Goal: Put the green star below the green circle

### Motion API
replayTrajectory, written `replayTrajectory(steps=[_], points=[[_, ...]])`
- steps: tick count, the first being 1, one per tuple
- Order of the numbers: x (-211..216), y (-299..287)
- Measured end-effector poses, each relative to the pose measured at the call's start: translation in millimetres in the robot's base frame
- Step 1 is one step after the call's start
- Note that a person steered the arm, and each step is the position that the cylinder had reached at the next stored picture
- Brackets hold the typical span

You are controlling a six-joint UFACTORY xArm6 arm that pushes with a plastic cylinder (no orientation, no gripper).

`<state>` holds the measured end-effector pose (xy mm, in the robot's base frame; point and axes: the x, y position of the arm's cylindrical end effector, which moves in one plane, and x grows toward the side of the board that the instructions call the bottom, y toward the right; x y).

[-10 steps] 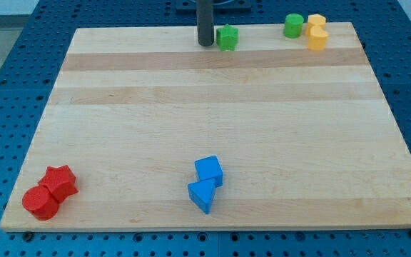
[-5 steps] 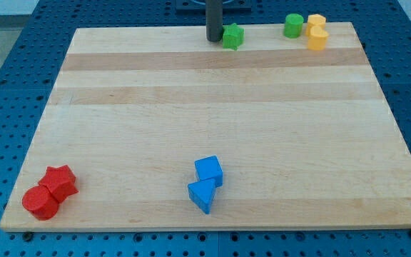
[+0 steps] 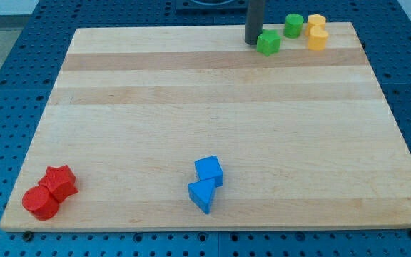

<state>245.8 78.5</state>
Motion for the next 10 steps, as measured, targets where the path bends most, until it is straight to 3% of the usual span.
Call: replayTrajectory(steps=[3,10], points=[[26.5,1.5],[13.0,43.5]])
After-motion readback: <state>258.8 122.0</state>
